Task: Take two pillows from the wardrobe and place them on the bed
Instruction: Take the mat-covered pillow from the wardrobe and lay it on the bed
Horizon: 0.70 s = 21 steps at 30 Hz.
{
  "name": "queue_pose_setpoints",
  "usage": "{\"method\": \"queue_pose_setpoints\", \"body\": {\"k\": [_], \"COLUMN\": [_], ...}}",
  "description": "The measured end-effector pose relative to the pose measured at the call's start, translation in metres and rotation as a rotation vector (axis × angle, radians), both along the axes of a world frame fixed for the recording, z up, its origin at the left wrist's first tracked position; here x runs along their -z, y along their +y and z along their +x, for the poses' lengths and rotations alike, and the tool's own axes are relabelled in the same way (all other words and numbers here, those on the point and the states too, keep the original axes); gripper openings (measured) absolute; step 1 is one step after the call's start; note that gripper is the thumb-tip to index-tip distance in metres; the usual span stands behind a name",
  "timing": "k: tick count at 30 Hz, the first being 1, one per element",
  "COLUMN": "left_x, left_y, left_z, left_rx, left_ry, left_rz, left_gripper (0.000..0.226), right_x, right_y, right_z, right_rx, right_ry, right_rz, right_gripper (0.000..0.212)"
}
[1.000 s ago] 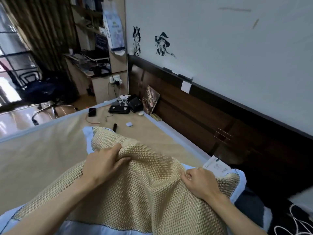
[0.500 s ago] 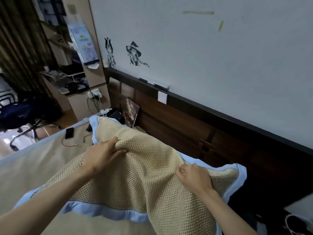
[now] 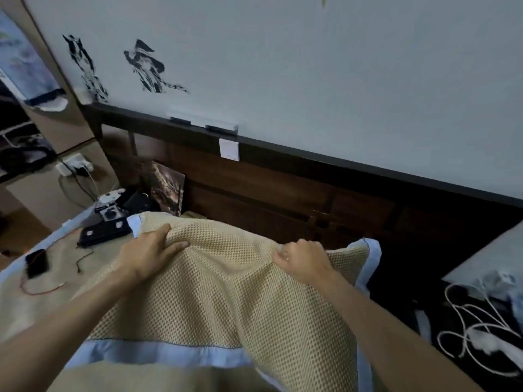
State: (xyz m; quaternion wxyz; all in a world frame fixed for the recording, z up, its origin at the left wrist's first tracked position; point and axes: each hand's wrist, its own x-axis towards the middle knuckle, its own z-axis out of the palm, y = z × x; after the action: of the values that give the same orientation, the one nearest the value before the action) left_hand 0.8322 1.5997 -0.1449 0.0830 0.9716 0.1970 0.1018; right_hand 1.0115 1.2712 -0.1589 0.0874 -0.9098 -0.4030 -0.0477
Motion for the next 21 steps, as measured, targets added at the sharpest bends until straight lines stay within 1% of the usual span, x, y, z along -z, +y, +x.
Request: {"method": "queue_pose_setpoints", "body": {"k": [3, 5, 7, 9, 10, 11, 12, 13, 14, 15, 17, 19, 20, 21], "left_x": [0.026, 0.047, 0.074, 0.106, 0.121, 0.137, 0.155, 0.174, 0.195, 0.215, 0.255, 0.290, 0.306, 0.322], "left_y": [0.046, 0.073, 0.097, 0.119, 0.131, 0.140, 0.146, 0.149, 0.148, 0.144, 0.127, 0.108, 0.101, 0.097], "left_z": [0.044, 0.073, 0.099, 0.124, 0.136, 0.147, 0.157, 0.166, 0.171, 0.175, 0.182, 0.191, 0.195, 0.199], "left_rx": [0.040, 0.057, 0.073, 0.081, 0.082, 0.069, 0.043, 0.008, -0.037, -0.081, -0.109, -0.002, 0.056, 0.090], "left_ry": [0.067, 0.048, 0.018, 0.001, 0.004, 0.025, 0.063, 0.116, 0.176, 0.233, 0.297, 0.315, 0.314, 0.328], "left_rz": [-0.057, -0.086, -0.141, -0.187, -0.199, -0.209, -0.202, -0.167, -0.126, -0.095, -0.071, -0.092, -0.109, -0.118], "left_gripper": [0.064, 0.067, 0.066, 0.060, 0.059, 0.059, 0.058, 0.055, 0.050, 0.048, 0.054, 0.064, 0.067, 0.067], "right_x": [0.015, 0.029, 0.054, 0.079, 0.094, 0.107, 0.124, 0.142, 0.162, 0.183, 0.227, 0.274, 0.298, 0.319], "right_y": [0.035, 0.056, 0.077, 0.097, 0.108, 0.119, 0.128, 0.138, 0.146, 0.154, 0.169, 0.179, 0.179, 0.177], "right_z": [0.017, 0.028, 0.042, 0.059, 0.067, 0.075, 0.081, 0.085, 0.085, 0.079, 0.060, 0.041, 0.035, 0.031], "right_rx": [0.045, 0.051, 0.042, 0.114, 0.137, 0.165, 0.203, 0.250, 0.305, 0.373, 0.465, 0.510, 0.537, 0.562], "right_ry": [0.011, 0.013, -0.044, -0.009, -0.025, -0.012, 0.020, 0.049, 0.073, 0.120, 0.255, 0.400, 0.437, 0.426], "right_rz": [-0.008, -0.022, -0.015, 0.040, 0.066, 0.064, 0.025, -0.034, -0.083, -0.109, -0.129, -0.164, -0.201, -0.230], "right_gripper": [0.057, 0.047, 0.040, 0.047, 0.050, 0.048, 0.042, 0.033, 0.031, 0.037, 0.061, 0.076, 0.080, 0.083]}}
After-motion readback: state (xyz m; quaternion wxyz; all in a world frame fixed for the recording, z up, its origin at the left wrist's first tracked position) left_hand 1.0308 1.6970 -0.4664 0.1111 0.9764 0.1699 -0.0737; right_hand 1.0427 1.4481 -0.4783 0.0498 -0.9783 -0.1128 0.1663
